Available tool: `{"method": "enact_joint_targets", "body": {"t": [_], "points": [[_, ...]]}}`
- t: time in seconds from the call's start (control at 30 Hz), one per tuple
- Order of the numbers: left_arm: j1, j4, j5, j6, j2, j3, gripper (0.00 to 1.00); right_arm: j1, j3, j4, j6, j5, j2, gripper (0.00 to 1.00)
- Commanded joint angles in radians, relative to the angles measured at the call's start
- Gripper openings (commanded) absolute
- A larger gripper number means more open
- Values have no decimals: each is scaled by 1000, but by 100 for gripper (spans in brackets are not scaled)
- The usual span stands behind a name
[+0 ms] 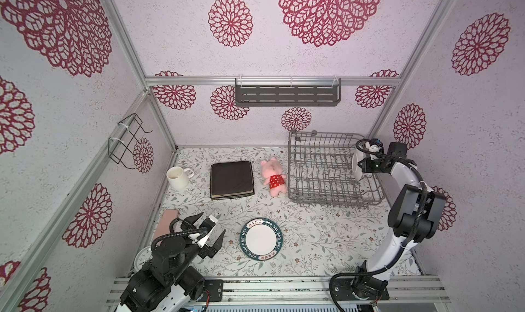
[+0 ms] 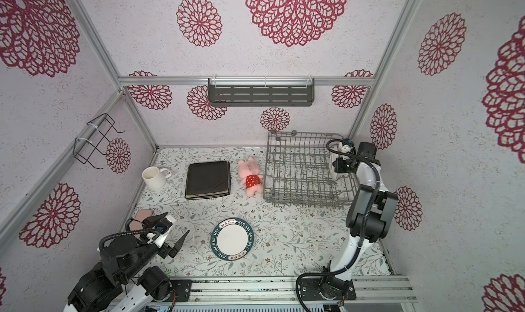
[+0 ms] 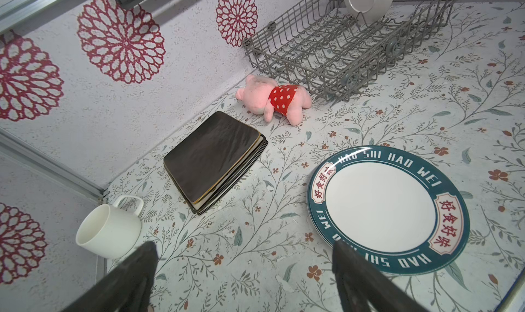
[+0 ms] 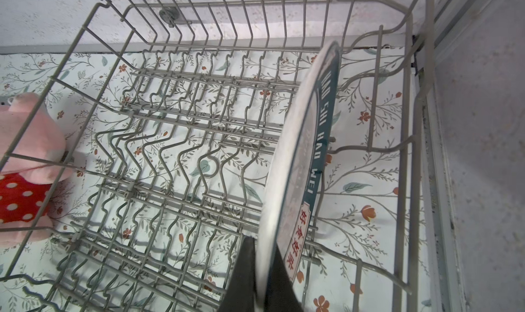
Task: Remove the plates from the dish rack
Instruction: 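Close the right gripper on the last green-rimmed plate's rim and lift, then carry the plate toward the table stack and lower it on top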
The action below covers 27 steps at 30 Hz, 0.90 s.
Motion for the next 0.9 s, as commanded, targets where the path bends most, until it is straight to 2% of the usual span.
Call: {"method": "enact_joint_targets", "body": {"t": [0.0,0.17,0.3,0.37,0.5,0.6,0.77,0.87], "points": [[-15,12,-2,9,9,-2,97,-10,42,22,-24,-17,-3,4],[-15,13,-1,8,4,-2,97,-18,81,7,-29,-43,-20,3],[-14,15,-1,9,-4,-3,97,-18,127,-16,-24,-147,-53,2],[-14,16,0,9,-9,-3,97,-8,125,-14,-23,-205,-90,1],[-14,16,1,11,-21,-3,97,40,55,35,-29,-244,-201,0],[-15,18,1,11,-25,-4,97,137,-79,170,-37,-214,-336,0],[-14,19,0,12,-25,-5,97,436,-330,316,-266,-15,-576,0],[-14,20,2,13,-23,-5,97,576,-388,330,-286,47,-647,0]]}}
